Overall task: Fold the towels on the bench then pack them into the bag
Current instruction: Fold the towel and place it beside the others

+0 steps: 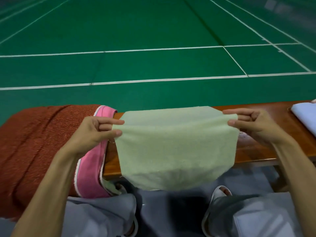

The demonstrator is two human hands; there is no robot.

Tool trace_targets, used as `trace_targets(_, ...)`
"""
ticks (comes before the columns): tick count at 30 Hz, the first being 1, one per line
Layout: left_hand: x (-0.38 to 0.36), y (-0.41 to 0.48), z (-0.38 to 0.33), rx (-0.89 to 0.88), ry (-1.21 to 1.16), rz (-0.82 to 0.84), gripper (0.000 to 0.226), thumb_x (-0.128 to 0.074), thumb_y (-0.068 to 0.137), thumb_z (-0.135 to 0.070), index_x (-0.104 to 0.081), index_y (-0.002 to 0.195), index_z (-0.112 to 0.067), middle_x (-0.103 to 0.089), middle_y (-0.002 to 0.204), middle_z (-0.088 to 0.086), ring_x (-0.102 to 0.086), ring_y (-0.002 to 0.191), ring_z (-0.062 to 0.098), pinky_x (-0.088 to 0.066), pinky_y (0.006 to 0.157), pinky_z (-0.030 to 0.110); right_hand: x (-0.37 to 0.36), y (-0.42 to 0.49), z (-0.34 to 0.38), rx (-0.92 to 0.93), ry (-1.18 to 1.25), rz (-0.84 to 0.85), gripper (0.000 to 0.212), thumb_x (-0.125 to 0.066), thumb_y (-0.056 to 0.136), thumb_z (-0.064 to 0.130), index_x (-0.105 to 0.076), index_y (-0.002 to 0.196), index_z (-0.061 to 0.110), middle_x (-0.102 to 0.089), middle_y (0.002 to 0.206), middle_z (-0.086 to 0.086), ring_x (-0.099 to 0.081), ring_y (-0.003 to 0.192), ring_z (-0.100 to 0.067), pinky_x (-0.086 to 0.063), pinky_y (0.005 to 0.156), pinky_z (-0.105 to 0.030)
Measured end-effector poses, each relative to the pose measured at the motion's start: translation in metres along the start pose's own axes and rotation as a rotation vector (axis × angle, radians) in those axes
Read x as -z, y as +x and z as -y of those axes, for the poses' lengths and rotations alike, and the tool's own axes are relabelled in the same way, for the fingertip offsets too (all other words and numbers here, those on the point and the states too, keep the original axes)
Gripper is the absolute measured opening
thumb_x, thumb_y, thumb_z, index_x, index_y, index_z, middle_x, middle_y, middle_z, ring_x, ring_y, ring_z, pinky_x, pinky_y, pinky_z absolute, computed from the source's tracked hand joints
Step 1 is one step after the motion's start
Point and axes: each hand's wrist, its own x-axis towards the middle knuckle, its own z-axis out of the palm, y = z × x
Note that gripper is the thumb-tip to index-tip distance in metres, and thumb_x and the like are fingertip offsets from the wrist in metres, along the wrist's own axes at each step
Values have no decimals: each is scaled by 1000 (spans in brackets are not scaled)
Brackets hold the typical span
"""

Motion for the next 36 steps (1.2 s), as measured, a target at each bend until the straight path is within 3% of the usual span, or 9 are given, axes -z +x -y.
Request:
trace_targets(2, 1, -5, -5, -46, 115, -20, 32, -76, 83, 3, -74, 114, -5, -74, 68, -1, -75, 73, 15, -58, 79, 17, 3, -4, 6, 24, -155, -18, 43, -79, 72, 6, -73, 114, 4, -78, 103, -15, -75, 98, -28, -62, 80, -28)
trace_targets(8, -5, -2, -7, -163, 440, -252, 15, -85, 80, -16, -81, 94, -17, -78, 74, -5, -76, 67, 11, -59, 66, 16, -8, -8, 24, 145, -631, -120, 15, -80, 80, 17, -79, 94, 14, -77, 74, 3, -73, 64, -25, -62, 63, -38)
trace_targets(11, -7, 6, -9, -239, 435, -354, 5, -82, 85, -20, -78, 85, -17, -72, 59, -1, -67, 48, 10, -52, 50, 18, -14, 0, 34, 209, -665, -185, 6, -77, 87, 11, -77, 93, 12, -66, 49, 6, -51, 35, -6, -40, 40, -11)
trace_targets(14, -4, 31, -16, -203, 179, -382, 11, -74, 94, -16, -71, 92, -6, -70, 57, 12, -61, 40, 15, -46, 42, 19, -17, 24, 44, 211, -464, -258, 14, -75, 91, 14, -74, 98, 2, -70, 56, -9, -52, 35, -9, -41, 38, -16)
trace_targets(18, 3, 65, -41, -233, -218, -347, 7, -66, 100, -16, -62, 95, -17, -78, 86, 15, -77, 68, 26, -60, 57, 28, -27, 58, 67, 260, -80, -282, 12, -74, 89, 16, -72, 94, 6, -77, 88, -19, -76, 71, -34, -65, 66, -38)
trace_targets(27, 24, 44, -82, -666, -375, -448, 11, -75, 93, -18, -66, 95, -25, -80, 93, 2, -76, 98, 26, -58, 79, 28, -16, 47, 109, 694, 184, -299, 3, -83, 84, 20, -81, 84, 18, -79, 88, -3, -73, 94, -31, -55, 98, -43)
trace_targets(32, 21, 5, -42, -595, -320, -249, 29, -87, 74, -26, -76, 89, -4, -76, 77, -9, -72, 75, 6, -57, 79, 20, 3, 2, 72, 554, 72, -70, 23, -91, 67, 39, -83, 83, 24, -78, 83, 2, -73, 87, -21, -57, 96, -36)
trace_targets(34, 23, -5, -21, -449, -214, -141, 35, -82, 75, -9, -69, 95, 17, -74, 65, -7, -66, 58, 0, -52, 63, 10, 19, -8, 54, 371, -62, 68, 13, -89, 67, 28, -83, 77, 21, -78, 79, -6, -74, 77, -22, -60, 82, -29)
trace_targets(36, 29, -10, -7, -279, 4, 87, 35, -90, 73, -16, -76, 88, 12, -76, 68, 6, -69, 57, 7, -53, 58, 12, 28, -9, 35, 144, -401, 252, 8, -84, 71, 13, -84, 77, 19, -77, 78, -14, -71, 70, -29, -56, 68, -35)
